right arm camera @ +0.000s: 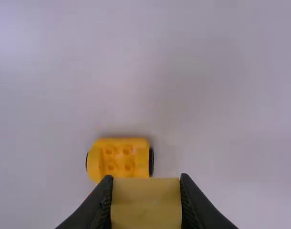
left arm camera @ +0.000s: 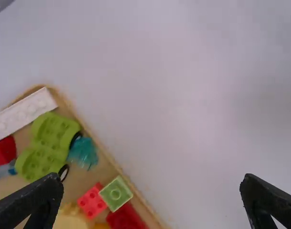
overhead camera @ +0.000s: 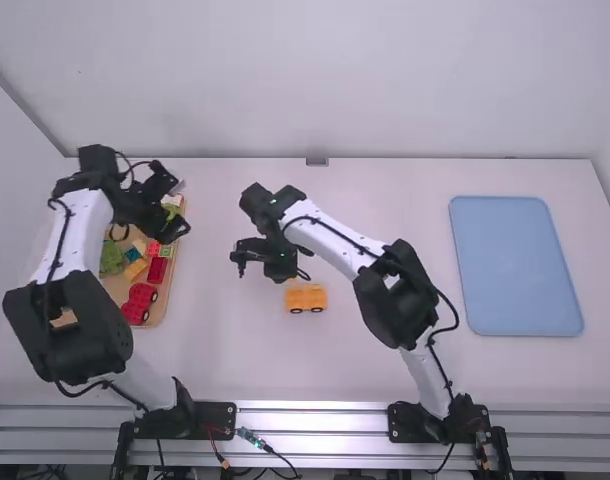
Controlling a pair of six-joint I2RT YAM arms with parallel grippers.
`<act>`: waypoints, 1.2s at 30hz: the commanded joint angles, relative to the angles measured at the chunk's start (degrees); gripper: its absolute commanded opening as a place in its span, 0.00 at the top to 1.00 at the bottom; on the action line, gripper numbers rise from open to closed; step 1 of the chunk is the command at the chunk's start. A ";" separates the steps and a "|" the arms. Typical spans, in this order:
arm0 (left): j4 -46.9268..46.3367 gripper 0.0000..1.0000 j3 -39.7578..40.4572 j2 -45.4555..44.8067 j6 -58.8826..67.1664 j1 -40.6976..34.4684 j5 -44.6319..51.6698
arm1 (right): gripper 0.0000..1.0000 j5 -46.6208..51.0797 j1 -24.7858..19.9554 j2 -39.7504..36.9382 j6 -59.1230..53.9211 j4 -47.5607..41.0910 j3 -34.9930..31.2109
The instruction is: Assemble lego blocks to make yellow taxi
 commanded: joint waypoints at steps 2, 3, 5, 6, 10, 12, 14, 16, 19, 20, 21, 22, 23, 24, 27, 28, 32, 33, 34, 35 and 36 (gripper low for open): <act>-1.03 0.00 1.16 -0.73 4.09 6.86 9.90 | 1.00 -2.84 2.21 3.53 -1.42 -0.57 4.55; -1.44 0.01 1.16 -0.73 4.42 7.72 9.88 | 1.00 -2.82 2.64 3.92 -1.36 -0.37 4.63; -1.73 0.01 1.09 -0.73 4.20 9.79 9.33 | 1.00 -2.08 4.07 5.45 -1.33 0.04 4.63; -1.53 0.01 0.90 -0.73 4.22 10.45 9.84 | 1.00 -1.64 4.74 6.22 -1.27 0.55 4.63; -2.14 0.01 0.35 -0.73 7.50 11.21 14.51 | 1.00 -0.63 7.06 8.54 -0.02 2.40 4.57; -2.56 0.01 0.24 -0.73 8.55 11.19 15.39 | 1.00 -1.18 7.37 9.04 -0.02 3.04 4.57; -2.56 0.01 -0.04 -0.73 8.68 11.19 15.69 | 1.00 -1.62 7.21 9.89 0.70 3.32 4.57; -2.36 0.01 -0.35 -0.73 8.70 11.19 15.69 | 1.00 -1.42 7.19 10.57 2.21 4.22 4.59; -2.40 0.01 -0.46 -0.73 8.66 11.21 15.69 | 1.00 -1.53 7.06 10.90 3.43 4.68 4.59; -2.38 0.01 -0.46 -0.73 8.66 11.19 15.76 | 0.89 -1.53 6.69 10.90 3.39 4.68 4.61; -2.38 0.01 -0.46 -0.73 8.66 11.21 15.78 | 0.83 -1.53 6.71 10.90 3.39 4.74 4.61; -2.40 0.01 -0.46 -0.73 8.68 11.19 15.96 | 0.72 -1.27 6.62 10.90 3.39 5.14 4.63; -2.43 0.01 -0.46 -0.73 8.68 11.21 16.63 | 0.67 -1.11 6.54 10.90 3.39 5.16 4.61; -2.40 0.01 -0.46 -0.73 8.70 11.19 17.09 | 0.64 -1.14 6.54 10.90 3.39 5.11 4.61; -2.45 0.01 -0.46 -0.73 8.68 11.19 17.42 | 0.57 -1.14 6.54 10.90 3.39 5.14 4.59; -2.60 0.01 -0.46 -0.73 8.70 11.19 17.40 | 0.56 -1.22 6.54 10.90 3.39 5.14 4.59; -2.78 0.01 -0.46 -0.73 8.70 11.19 17.44 | 0.44 -1.31 6.54 10.90 2.80 5.46 4.59; -2.75 0.01 -0.46 -0.73 8.70 11.19 17.46 | 0.43 -1.33 6.56 10.90 2.73 5.46 4.61; -2.75 0.01 -0.46 -0.73 8.70 11.17 17.62 | 0.39 -1.31 6.58 10.87 2.75 5.66 4.61; -2.71 0.01 -0.46 -0.73 8.72 11.15 18.56 | 0.34 -0.70 6.71 10.85 2.84 5.99 4.85; -2.71 0.01 -0.46 -0.73 8.83 11.15 19.08 | 0.33 0.07 6.71 10.83 3.02 5.95 5.29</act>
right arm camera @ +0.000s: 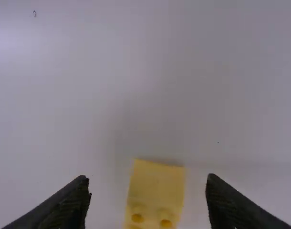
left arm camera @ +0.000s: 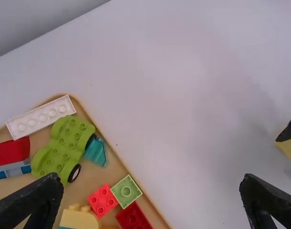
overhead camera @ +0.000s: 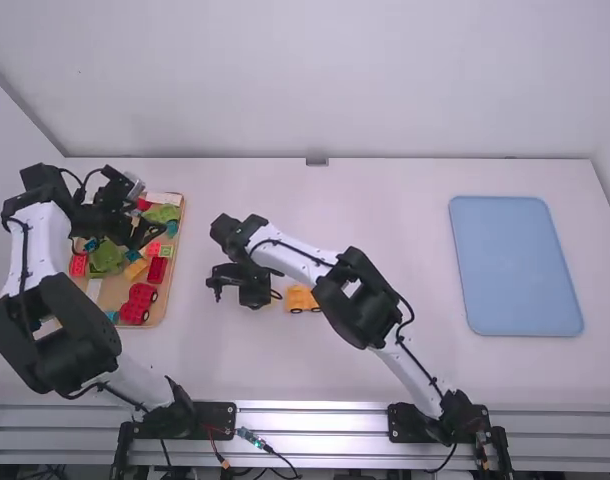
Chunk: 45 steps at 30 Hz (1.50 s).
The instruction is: Assemble lego blocks to make yellow taxi
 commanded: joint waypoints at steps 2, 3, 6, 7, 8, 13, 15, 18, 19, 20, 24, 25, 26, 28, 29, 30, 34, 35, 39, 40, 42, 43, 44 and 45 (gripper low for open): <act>-0.68 0.01 -0.44 -0.71 2.69 -0.07 4.61 | 0.14 2.32 -0.13 0.71 0.07 -0.66 3.37; -1.07 0.01 -0.61 -0.71 4.90 -0.07 6.95 | 0.06 2.01 -0.63 0.34 -1.20 -1.79 5.20; -0.94 0.01 -1.36 -0.71 7.39 -0.22 9.79 | 0.01 -0.52 -2.71 -1.32 -3.72 -2.69 7.91; -1.09 0.01 -1.55 -0.71 8.11 -0.52 9.75 | 0.01 -0.85 -3.56 -2.11 -4.15 -2.71 8.39; -1.22 0.01 -1.73 -0.71 8.15 -0.83 9.66 | 0.00 -1.01 -4.59 -3.18 -4.22 -2.69 8.74; -0.11 0.01 -2.80 -0.71 8.26 -2.56 9.64 | 0.01 -1.03 -9.77 -11.33 -4.02 -5.55 8.61; 0.35 0.01 -3.08 -0.71 8.31 -3.13 10.32 | 0.01 -0.76 -10.99 -13.47 -3.69 -5.64 8.39; 2.67 0.01 -4.61 -0.71 8.24 -5.18 12.00 | 0.01 2.01 -14.25 -20.53 0.09 -0.57 3.21; 3.41 0.01 -5.14 -0.71 8.24 -5.77 12.15 | 0.01 3.98 -14.86 -22.54 2.03 1.84 1.03; 4.94 0.01 -6.14 -0.71 8.22 -6.91 12.33 | 0.01 8.28 -15.89 -25.76 5.68 7.13 -3.63; 8.35 0.01 -8.76 -0.71 8.09 -10.71 12.09 | 0.01 14.27 -18.75 -36.60 10.19 21.75 -21.64; 9.14 0.01 -9.77 -0.71 8.17 -12.41 12.11 | 0.01 10.27 -20.11 -41.12 8.66 25.99 -29.22; 9.27 0.01 -10.10 -0.71 8.48 -13.07 12.13 | 0.01 8.31 -20.65 -42.65 7.65 27.26 -31.82; 8.55 0.01 -11.58 -0.71 12.74 -15.98 12.35 | 0.01 -1.75 -23.65 -49.43 4.50 32.09 -42.49; 8.02 0.01 -12.24 -0.71 14.82 -17.11 12.41 | 0.01 -4.50 -24.46 -50.81 3.58 32.81 -44.74; 7.19 0.01 -13.27 -0.71 17.94 -18.82 13.07 | 0.01 -10.71 -26.40 -53.54 1.16 34.05 -49.44; 7.30 0.01 -20.41 -0.71 31.28 -26.12 14.19 | 0.01 -32.98 -33.35 -58.35 -18.21 38.58 -65.13; 7.87 0.01 -21.94 -0.71 33.42 -27.17 14.19 | 0.01 -36.46 -34.47 -58.39 -22.27 40.74 -67.98; 12.66 0.01 -30.29 -0.71 40.61 -31.10 14.05 | 0.01 -41.62 -38.32 -56.49 -26.38 56.57 -79.38; 14.38 0.01 -32.98 -0.71 41.75 -31.93 14.08 | 0.01 -41.55 -39.19 -55.37 -24.22 62.66 -82.55; 17.33 0.02 -36.06 -0.71 44.24 -32.48 14.75 | 0.01 -41.64 -39.98 -54.52 -21.18 69.24 -85.74; 21.35 0.01 -38.34 -0.71 45.81 -32.50 15.82 | 0.01 -42.03 -40.39 -54.28 -19.12 74.27 -88.48; 23.19 0.01 -39.19 -0.71 44.85 -32.33 16.35 | 0.01 -42.64 -40.48 -54.26 -18.71 76.85 -89.81; 25.81 0.01 -40.26 -0.71 42.12 -31.93 17.31 | 0.01 -43.08 -40.48 -54.35 -18.73 80.15 -91.36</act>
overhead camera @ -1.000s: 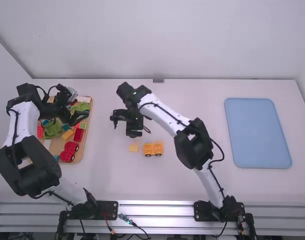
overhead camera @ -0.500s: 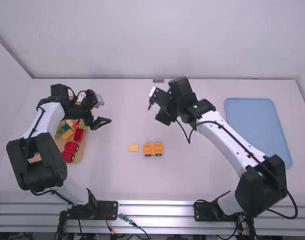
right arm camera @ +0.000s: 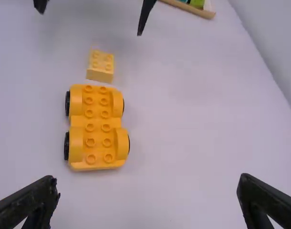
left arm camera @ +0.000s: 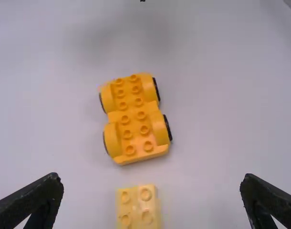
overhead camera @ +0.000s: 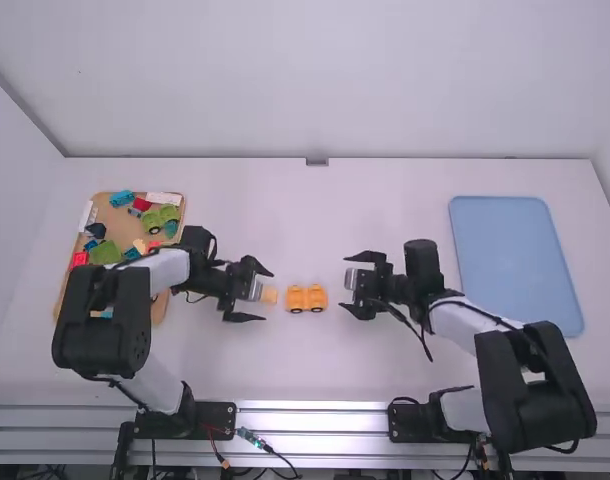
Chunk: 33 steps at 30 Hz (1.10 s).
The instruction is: Assemble lego blocks to make yellow taxi
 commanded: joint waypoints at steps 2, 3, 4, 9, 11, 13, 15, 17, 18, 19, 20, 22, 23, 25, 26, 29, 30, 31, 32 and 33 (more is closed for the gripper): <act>7.30 0.01 -3.30 -0.71 -4.96 0.98 5.14 | 0.01 -4.83 -0.07 0.10 1.29 7.67 -4.76; 12.81 0.01 -4.66 -0.69 -12.15 1.20 6.23 | 0.01 -5.16 0.50 0.10 3.45 10.99 -5.95; 15.67 0.01 -5.38 -0.49 -15.58 1.20 6.34 | 0.01 -5.09 1.07 0.12 5.11 12.44 -6.25; 29.86 0.01 -8.76 2.48 -25.07 0.11 6.43 | 0.01 -4.70 3.85 3.68 8.20 8.98 -1.62; 32.65 0.01 -9.25 3.70 -27.52 0.09 6.56 | 0.01 -4.76 4.26 7.90 7.98 4.66 2.82; 33.86 0.01 -9.14 5.12 -27.80 0.11 6.58 | 0.01 -5.05 5.16 11.73 8.00 1.70 6.40; 32.68 0.01 -8.39 6.20 -27.87 0.39 6.56 | 0.01 -6.51 6.03 14.48 8.00 0.35 8.68; 30.64 0.01 -7.63 6.85 -27.36 0.55 6.51 | 0.01 -7.72 6.82 17.50 7.98 0.44 10.43; 30.23 0.01 -7.50 6.98 -26.82 0.44 6.54 | 0.01 -7.69 7.04 18.44 7.98 0.46 10.86; 29.27 0.01 -7.28 7.18 -25.64 0.20 6.60 | 0.01 -7.50 7.37 19.64 8.00 0.44 11.39; 28.52 0.01 -7.08 7.44 -24.52 0.09 6.32 | 0.01 -7.48 7.58 20.75 7.98 0.50 11.67; 27.82 0.01 -6.64 8.29 -24.26 0.09 6.25 | 0.01 -7.56 7.78 22.48 8.00 0.87 11.91; 27.91 0.01 -6.54 8.53 -24.46 0.09 6.25 | 0.01 -7.67 7.78 22.74 7.98 0.96 11.89; 28.33 0.02 -6.16 9.87 -24.41 0.09 6.05 | 0.01 -7.69 7.72 23.55 8.02 1.07 11.72; 28.30 0.02 -5.95 10.39 -24.41 0.13 5.99 | 0.01 -7.74 7.74 23.81 8.26 0.87 11.58; 27.98 0.06 -5.35 11.11 -24.41 0.55 6.19 | 0.00 -7.74 7.74 23.79 8.24 1.05 10.34; 27.91 0.07 -5.11 11.29 -24.41 0.50 6.23 | 0.01 -7.76 7.74 23.79 8.17 1.29 9.81; 27.43 0.07 -4.79 11.42 -24.30 0.26 5.97 | 0.01 -8.31 7.76 23.86 8.26 2.58 8.70; 27.36 0.07 -4.76 11.42 -24.24 0.20 5.90 | 0.01 -8.44 7.80 23.86 8.24 2.69 8.59; 27.02 0.08 -4.63 11.42 -24.15 0.00 5.86 | 0.01 -8.81 7.87 23.90 8.24 3.41 8.04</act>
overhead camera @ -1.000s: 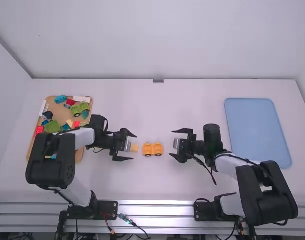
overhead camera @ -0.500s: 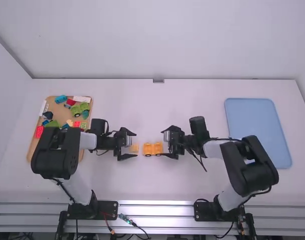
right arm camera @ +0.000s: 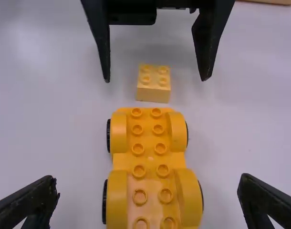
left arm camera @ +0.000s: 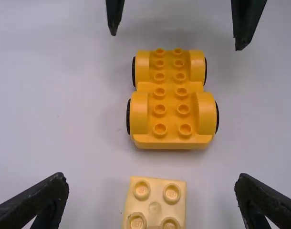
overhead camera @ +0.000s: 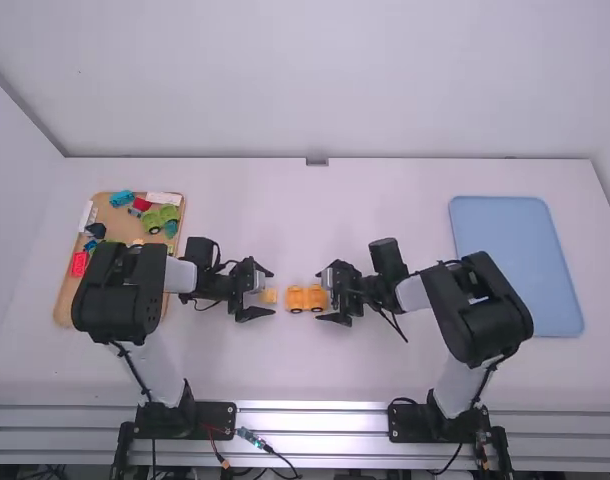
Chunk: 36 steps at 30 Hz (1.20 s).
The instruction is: Assemble lego blocks to make yellow taxi
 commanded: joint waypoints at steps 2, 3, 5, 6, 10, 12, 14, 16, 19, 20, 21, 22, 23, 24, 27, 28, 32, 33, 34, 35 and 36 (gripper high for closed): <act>-0.87 0.10 1.03 0.47 0.46 -0.09 1.38 | 0.01 -1.75 0.79 0.84 0.70 2.27 -2.69; -0.90 0.11 1.03 0.47 0.48 0.02 1.25 | 0.01 -1.44 1.07 1.04 1.42 3.52 -3.17; -1.01 0.16 0.48 0.47 2.75 -0.04 -0.04 | 0.01 -0.31 1.51 2.28 5.62 8.96 -4.83; -1.18 0.17 0.09 0.47 4.15 -0.04 0.17 | 0.01 -0.11 1.51 2.94 7.30 11.45 -5.51; -1.16 0.18 -0.55 0.47 5.81 0.04 0.50 | 0.01 -0.55 0.94 4.82 12.28 22.71 -8.50; -1.07 0.21 -0.55 0.47 5.81 0.00 0.17 | 0.01 -0.39 0.85 5.41 13.51 25.38 -9.25; -1.03 0.26 -0.48 0.47 5.81 0.00 0.68 | 0.01 -0.57 0.83 6.33 14.69 27.28 -9.40; -1.18 0.28 -0.35 0.47 5.31 0.00 0.55 | 0.01 -0.55 0.74 7.05 15.21 27.32 -8.90; -1.18 0.40 -0.42 0.60 5.35 -0.02 0.76 | 0.01 -0.92 0.87 8.84 15.15 26.29 -6.95; -1.11 0.40 -0.42 0.69 5.27 -0.04 0.81 | 0.01 -1.55 1.03 9.30 15.12 25.46 -6.29; -1.09 0.40 -0.42 0.82 5.18 -0.04 0.61 | 0.01 -2.10 1.16 9.56 15.12 24.92 -5.81; -1.14 0.40 -0.37 1.06 5.16 -0.02 0.09 | 0.01 -2.73 1.18 9.65 15.12 23.74 -5.07; -1.14 0.40 -0.37 1.23 5.18 -0.02 0.02 | 0.01 -2.86 1.09 9.63 15.10 23.28 -4.87; -1.09 0.40 -0.35 1.41 5.22 -0.02 0.02 | 0.01 -3.08 1.01 9.61 15.10 22.99 -4.66; -1.36 0.39 0.72 2.94 3.93 0.00 0.04 | 0.01 -3.63 0.63 9.61 15.08 23.30 -4.55; -1.36 0.39 0.85 3.07 3.76 0.00 0.04 | 0.01 -3.63 0.63 9.61 15.06 23.30 -4.59; -3.67 0.40 2.32 3.49 3.96 0.00 0.09 | 0.01 -3.58 0.66 9.59 13.90 23.23 -4.33; -4.24 0.41 2.56 3.49 4.44 0.00 0.00 | 0.01 -3.63 0.66 9.59 13.38 23.06 -4.15; -5.05 0.42 2.73 3.49 5.31 0.00 -0.07 | 0.01 -3.63 0.72 9.59 12.87 22.82 -3.85; -5.75 0.43 2.89 3.49 6.34 0.02 -0.28 | 0.01 -3.61 0.92 9.59 12.98 22.77 -3.56; -6.12 0.46 2.91 3.49 6.51 0.00 -0.70 | 0.01 -3.63 1.31 9.59 12.96 22.62 -3.30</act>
